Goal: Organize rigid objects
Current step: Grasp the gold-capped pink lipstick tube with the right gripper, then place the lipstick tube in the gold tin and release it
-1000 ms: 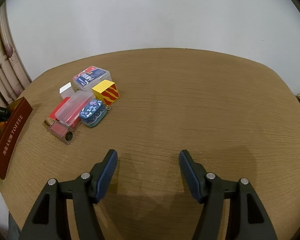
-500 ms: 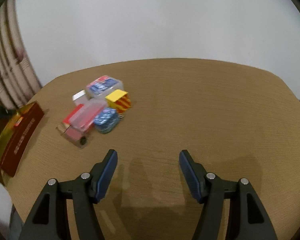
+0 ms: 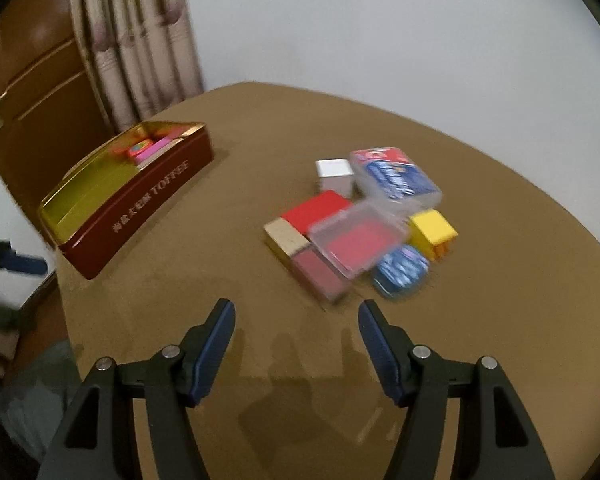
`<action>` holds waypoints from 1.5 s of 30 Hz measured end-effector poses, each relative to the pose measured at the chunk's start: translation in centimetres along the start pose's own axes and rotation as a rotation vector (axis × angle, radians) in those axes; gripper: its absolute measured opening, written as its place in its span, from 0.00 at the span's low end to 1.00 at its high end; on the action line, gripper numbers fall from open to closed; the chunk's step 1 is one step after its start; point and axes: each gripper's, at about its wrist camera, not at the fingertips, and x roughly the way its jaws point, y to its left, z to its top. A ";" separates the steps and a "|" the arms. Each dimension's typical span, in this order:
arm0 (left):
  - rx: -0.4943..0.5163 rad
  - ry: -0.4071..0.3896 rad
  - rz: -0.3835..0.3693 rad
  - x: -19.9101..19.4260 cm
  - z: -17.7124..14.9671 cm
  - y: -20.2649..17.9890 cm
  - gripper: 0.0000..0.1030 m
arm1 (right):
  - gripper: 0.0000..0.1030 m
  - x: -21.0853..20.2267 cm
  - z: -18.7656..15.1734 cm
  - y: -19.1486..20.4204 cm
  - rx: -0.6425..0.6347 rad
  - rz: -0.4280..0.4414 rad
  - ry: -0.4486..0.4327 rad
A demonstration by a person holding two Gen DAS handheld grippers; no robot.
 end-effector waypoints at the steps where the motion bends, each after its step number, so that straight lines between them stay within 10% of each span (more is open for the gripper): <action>1: 0.008 0.003 -0.001 0.0 -0.1 -0.2 0.83 | 0.64 0.4 0.3 -0.2 0.000 0.007 0.014; 16: -0.022 0.043 -0.045 0.3 -0.4 0.4 0.83 | 0.64 2.8 0.7 1.9 0.007 0.229 0.086; 28: 0.016 -0.004 -0.029 -0.7 -0.7 0.1 0.83 | 0.64 4.7 3.9 2.7 0.103 0.044 0.142; 31: 0.030 -0.007 -0.028 -1.0 -1.0 0.0 0.83 | 0.40 6.2 4.1 2.9 0.120 0.002 0.200; 38: 0.027 -0.008 -0.016 -1.6 -2.0 0.4 0.83 | 0.20 8.3 4.9 3.7 0.115 -0.071 0.257; 45: -0.058 -0.040 0.019 -4.8 -4.7 3.7 0.83 | 0.20 6.2 7.4 5.7 0.164 0.046 0.205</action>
